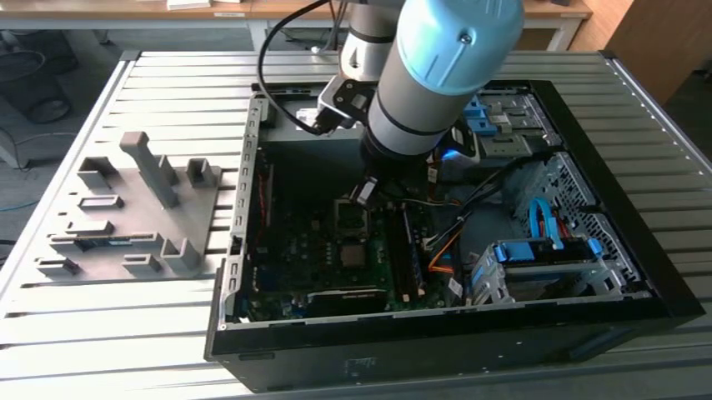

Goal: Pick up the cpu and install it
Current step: 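Close the cpu cover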

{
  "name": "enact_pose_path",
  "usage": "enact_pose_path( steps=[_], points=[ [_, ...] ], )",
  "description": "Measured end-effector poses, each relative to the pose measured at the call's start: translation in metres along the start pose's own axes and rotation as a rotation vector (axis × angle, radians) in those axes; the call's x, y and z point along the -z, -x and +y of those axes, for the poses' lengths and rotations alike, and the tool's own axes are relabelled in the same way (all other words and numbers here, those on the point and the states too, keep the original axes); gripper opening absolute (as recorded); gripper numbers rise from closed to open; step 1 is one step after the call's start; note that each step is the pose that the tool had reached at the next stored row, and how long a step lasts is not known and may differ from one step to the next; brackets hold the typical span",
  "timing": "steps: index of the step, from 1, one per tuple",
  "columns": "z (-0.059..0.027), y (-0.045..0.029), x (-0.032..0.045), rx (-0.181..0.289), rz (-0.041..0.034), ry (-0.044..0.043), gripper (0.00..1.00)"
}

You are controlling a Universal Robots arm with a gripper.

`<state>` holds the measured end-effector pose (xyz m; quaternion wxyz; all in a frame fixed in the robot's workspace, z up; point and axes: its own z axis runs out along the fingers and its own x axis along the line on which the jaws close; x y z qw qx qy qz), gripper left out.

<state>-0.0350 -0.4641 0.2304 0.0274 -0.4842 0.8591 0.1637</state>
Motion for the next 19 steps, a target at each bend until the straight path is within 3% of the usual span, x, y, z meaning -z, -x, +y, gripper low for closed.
enact_pose_path(
  steps=[9, 13, 15, 16, 19],
  points=[
    [-0.001, -0.0034, 0.0031, 0.009, 0.0021, 0.0007, 0.1],
    [-0.002, -0.0051, 0.0037, 0.01, 0.0092, -0.0029, 0.1],
    [-0.0023, -0.0056, 0.0041, 0.011, 0.0235, -0.0105, 0.1],
    [-0.0023, -0.0057, 0.004, 0.012, 0.0367, -0.018, 0.1],
    [-0.0023, -0.0057, 0.004, 0.012, 0.0861, -0.0461, 0.1]
  ],
)
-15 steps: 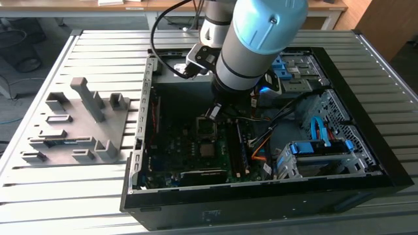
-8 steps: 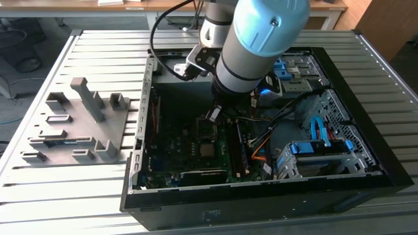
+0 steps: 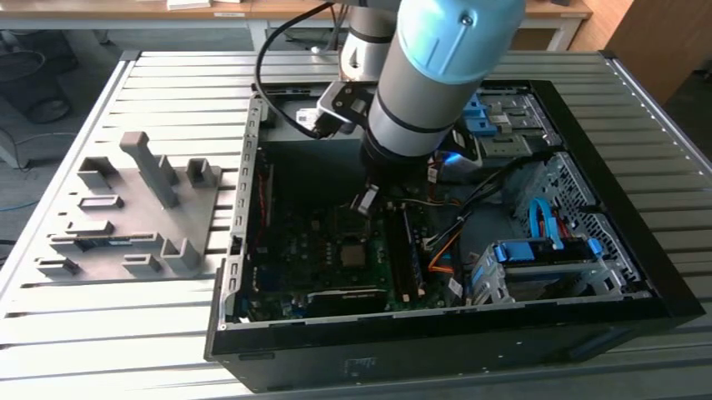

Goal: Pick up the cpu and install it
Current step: 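Close the cpu cover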

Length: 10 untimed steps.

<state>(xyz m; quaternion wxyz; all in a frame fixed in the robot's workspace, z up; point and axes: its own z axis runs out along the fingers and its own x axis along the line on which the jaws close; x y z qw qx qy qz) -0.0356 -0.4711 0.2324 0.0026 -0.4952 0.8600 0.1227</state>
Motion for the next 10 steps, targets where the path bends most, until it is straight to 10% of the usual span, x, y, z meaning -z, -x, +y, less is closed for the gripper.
enact_pose_path(
  steps=[5, 10],
  points=[
    [0.0, -0.0001, 0.0, 0.001, 0.0717, -0.0402, 0.1],
    [0.0002, -0.0005, 0.0, 0.005, 0.1039, -0.0575, 0.1]
  ],
)
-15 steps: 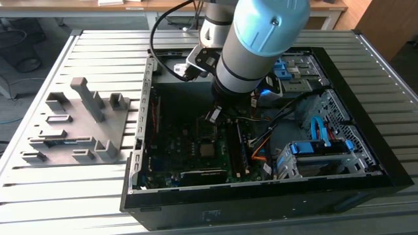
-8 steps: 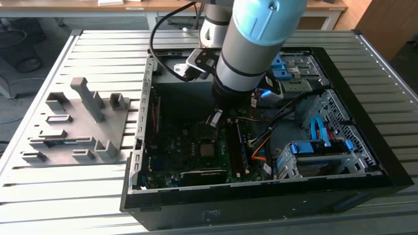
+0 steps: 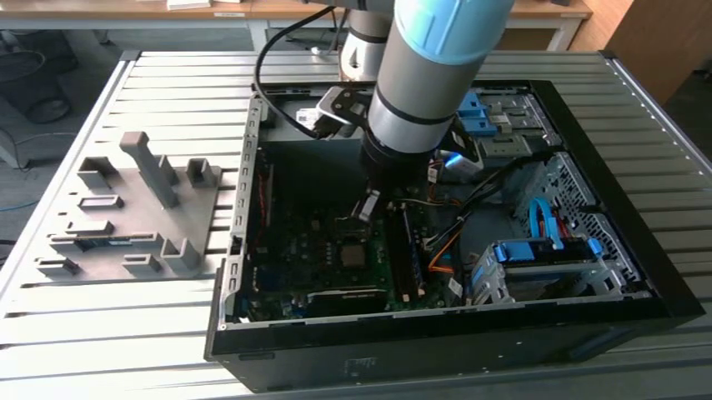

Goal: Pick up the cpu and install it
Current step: 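Close the cpu cover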

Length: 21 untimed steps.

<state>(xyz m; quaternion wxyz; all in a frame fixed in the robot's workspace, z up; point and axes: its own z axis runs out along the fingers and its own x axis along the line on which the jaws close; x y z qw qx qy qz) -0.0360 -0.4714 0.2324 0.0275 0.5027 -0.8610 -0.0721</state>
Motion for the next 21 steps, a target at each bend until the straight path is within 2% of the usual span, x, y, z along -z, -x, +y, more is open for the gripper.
enact_pose_path(
  steps=[5, 7, 10, 14, 17, 21],
  points=[
    [-0.0001, -0.0007, -0.0003, 0.001, 0.0169, -0.0091, 0.1],
    [-0.0006, -0.001, -0.0035, 0.004, 0.0183, -0.0084, 0.1],
    [-0.0013, -0.0014, -0.0082, 0.034, 0.0234, -0.0062, 0.1],
    [-0.0018, -0.0024, -0.0073, 0.045, 0.0253, -0.0058, 0.1],
    [-0.0002, -0.0021, 0.0036, 0.047, 0.0214, -0.0038, 0.1],
    [0.0025, -0.0016, 0.0214, 0.048, 0.0214, -0.0037, 0.1]
  ],
)
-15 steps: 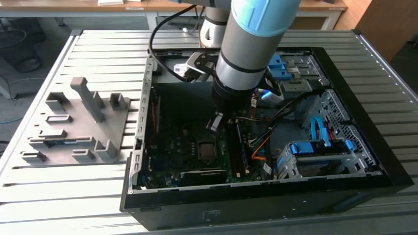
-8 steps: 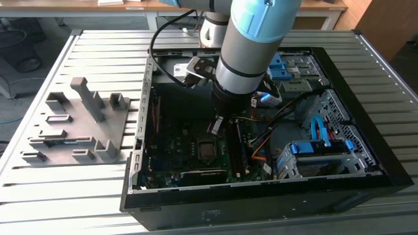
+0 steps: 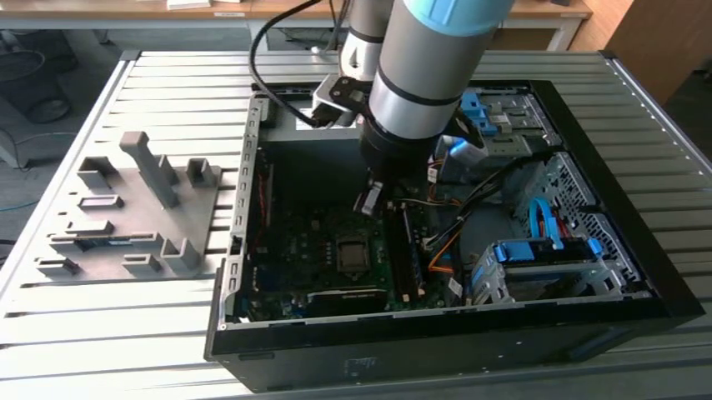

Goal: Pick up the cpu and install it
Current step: 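Close the cpu cover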

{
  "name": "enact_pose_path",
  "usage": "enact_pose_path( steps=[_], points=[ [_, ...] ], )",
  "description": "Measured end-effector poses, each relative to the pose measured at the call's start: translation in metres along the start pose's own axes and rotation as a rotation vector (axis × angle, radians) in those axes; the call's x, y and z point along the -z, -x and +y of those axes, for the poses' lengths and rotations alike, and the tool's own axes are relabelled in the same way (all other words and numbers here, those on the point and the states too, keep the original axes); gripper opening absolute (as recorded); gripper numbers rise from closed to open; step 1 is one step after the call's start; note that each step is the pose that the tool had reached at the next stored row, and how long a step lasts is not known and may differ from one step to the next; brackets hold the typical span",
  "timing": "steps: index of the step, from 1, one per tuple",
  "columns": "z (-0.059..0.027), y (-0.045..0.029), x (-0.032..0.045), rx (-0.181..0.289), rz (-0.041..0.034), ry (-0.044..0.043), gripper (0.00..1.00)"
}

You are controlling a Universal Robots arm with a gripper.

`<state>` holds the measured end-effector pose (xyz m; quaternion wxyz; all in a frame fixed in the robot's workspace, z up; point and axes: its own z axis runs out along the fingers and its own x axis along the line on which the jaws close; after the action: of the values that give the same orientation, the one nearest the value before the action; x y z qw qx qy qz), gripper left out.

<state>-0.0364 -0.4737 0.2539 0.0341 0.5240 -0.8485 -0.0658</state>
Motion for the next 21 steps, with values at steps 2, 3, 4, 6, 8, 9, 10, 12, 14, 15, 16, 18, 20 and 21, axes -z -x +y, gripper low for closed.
enact_pose_path(
  steps=[2, 3, 4, 6, 8, 9, 10, 12, 14, 15, 16, 18, 20, 21],
  points=[
    [0.0009, 0.0, 0.0055, 0.001, -0.0031, 0.0015, 0.1],
    [0.001, 0.0, 0.0063, 0.002, -0.0062, 0.003, 0.1],
    [0.0008, -0.0001, 0.0063, 0.003, -0.0127, 0.0062, 0.1],
    [0.0006, 0.0001, 0.0064, 0.008, -0.0412, 0.0225, 0.1],
    [0.0003, 0.0003, 0.0065, 0.014, -0.073, 0.0401, 0.1],
    [0.0001, 0.0004, 0.0065, 0.019, -0.0856, 0.0473, 0.1],
    [-0.0001, 0.0005, 0.0064, 0.028, -0.085, 0.0484, 0.1],
    [-0.0001, 0.0004, 0.006, 0.058, -0.0795, 0.0501, 0.1],
    [-0.0002, 0.0004, 0.0052, 0.083, -0.0688, 0.0491, 0.1],
    [-0.0003, 0.0004, 0.005, 0.091, -0.0596, 0.0467, 0.1],
    [-0.0003, 0.0004, 0.0047, 0.097, -0.0486, 0.0427, 0.1],
    [-0.0005, 0.0004, 0.0044, 0.101, -0.0225, 0.0318, 0.1],
    [-0.001, 0.0009, 0.0034, 0.102, -0.0098, 0.0266, 0.1],
    [-0.0012, 0.001, 0.0032, 0.108, -0.0085, 0.0269, 0.1]
  ],
)
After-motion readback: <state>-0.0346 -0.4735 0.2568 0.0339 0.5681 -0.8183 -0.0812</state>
